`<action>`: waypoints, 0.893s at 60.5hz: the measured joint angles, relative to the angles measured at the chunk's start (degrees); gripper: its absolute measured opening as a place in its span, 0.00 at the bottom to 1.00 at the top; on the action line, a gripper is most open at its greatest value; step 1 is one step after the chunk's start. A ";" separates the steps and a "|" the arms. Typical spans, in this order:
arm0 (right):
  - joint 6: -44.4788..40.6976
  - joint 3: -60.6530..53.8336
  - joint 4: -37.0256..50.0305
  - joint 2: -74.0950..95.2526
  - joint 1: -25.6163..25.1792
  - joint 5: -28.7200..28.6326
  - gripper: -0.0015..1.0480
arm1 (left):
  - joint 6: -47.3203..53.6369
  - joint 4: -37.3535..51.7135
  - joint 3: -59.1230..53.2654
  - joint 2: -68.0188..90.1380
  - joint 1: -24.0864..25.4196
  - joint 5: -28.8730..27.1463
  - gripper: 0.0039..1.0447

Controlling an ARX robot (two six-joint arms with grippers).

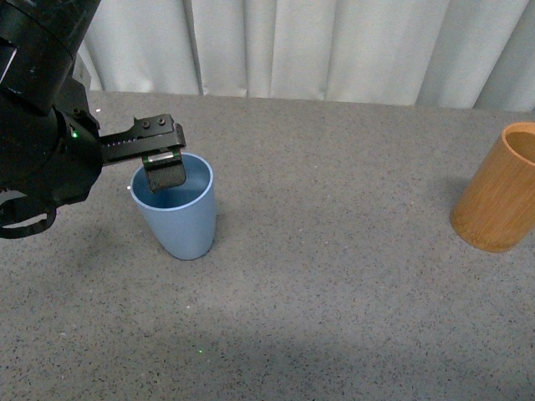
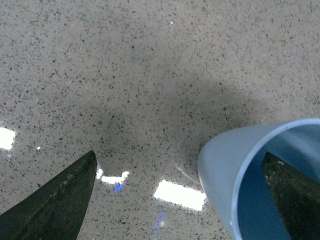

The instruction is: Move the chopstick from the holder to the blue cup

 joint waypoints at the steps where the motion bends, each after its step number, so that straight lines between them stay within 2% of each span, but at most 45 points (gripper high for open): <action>1: 0.00 0.00 0.00 0.00 0.00 0.00 0.91 | 0.13 0.00 -0.04 0.00 -0.07 0.02 0.94; 7: 0.00 0.00 0.00 0.00 0.00 0.00 0.91 | 0.85 0.02 -0.50 0.00 -0.85 0.37 0.93; 44: 0.00 0.00 0.00 0.00 0.00 0.00 0.91 | 0.68 2.62 -0.96 0.00 -2.67 4.52 0.04; 54: 0.00 0.00 0.00 0.00 0.00 0.00 0.91 | 1.46 2.95 -1.40 -0.57 -3.06 5.62 0.03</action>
